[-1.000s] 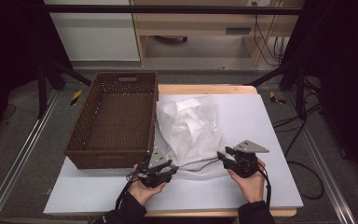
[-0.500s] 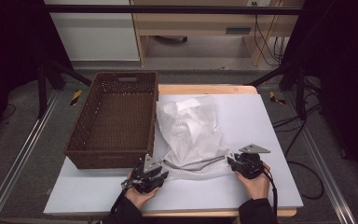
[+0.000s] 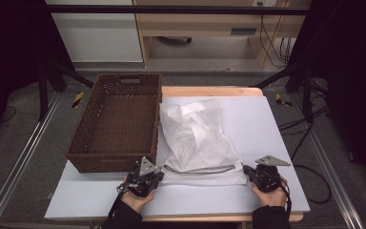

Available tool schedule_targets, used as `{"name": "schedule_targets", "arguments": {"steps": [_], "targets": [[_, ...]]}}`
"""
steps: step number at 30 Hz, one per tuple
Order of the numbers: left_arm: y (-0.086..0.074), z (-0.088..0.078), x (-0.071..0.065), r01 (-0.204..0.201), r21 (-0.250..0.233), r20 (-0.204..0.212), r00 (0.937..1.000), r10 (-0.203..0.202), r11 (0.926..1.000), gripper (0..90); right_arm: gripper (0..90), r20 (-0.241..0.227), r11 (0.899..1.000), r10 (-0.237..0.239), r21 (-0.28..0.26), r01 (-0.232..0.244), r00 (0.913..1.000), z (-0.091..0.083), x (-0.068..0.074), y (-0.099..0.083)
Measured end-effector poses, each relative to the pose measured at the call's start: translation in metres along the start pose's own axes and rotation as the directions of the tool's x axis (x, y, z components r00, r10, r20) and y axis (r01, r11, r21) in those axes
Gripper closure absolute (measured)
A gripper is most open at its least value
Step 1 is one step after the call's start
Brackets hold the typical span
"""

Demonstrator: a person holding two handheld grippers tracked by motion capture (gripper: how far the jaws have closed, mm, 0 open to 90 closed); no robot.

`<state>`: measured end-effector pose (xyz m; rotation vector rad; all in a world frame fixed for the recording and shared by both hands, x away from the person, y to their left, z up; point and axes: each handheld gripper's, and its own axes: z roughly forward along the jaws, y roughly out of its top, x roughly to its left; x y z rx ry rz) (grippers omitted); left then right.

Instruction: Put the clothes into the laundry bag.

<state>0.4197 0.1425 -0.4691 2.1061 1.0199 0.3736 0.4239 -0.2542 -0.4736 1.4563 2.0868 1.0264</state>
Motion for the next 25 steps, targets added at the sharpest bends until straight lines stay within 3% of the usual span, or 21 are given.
{"name": "schedule_targets", "arguments": {"steps": [4,6,11,18,25], "targets": [[-0.004,0.002,-0.001,-0.018,-0.004,0.011,0.9998,0.018,0.9998,84.9,85.2,-0.009,1.000,-0.017,0.026,0.017,0.9998,0.006,0.002,-0.004],[-0.005,0.000,0.001,-0.008,-0.029,0.032,0.9995,0.008,0.9996,74.3,74.8,-0.003,0.999,-0.035,-0.017,0.035,0.9994,0.004,0.002,-0.003],[-0.008,-0.016,0.008,-0.014,-0.101,0.027,0.9995,0.017,0.9948,60.4,52.8,0.012,0.987,-0.048,-0.154,0.049,0.9988,-0.003,-0.002,0.000],[-0.020,-0.038,0.024,0.001,-0.179,0.041,0.9991,0.006,0.9838,48.4,28.7,0.034,0.977,-0.025,-0.211,0.032,0.9991,-0.004,-0.008,0.000],[-0.035,-0.051,0.041,0.024,-0.175,0.015,0.9997,-0.022,0.9843,44.7,24.6,0.055,0.974,0.004,-0.224,0.008,0.9985,-0.009,-0.021,-0.003]]}}
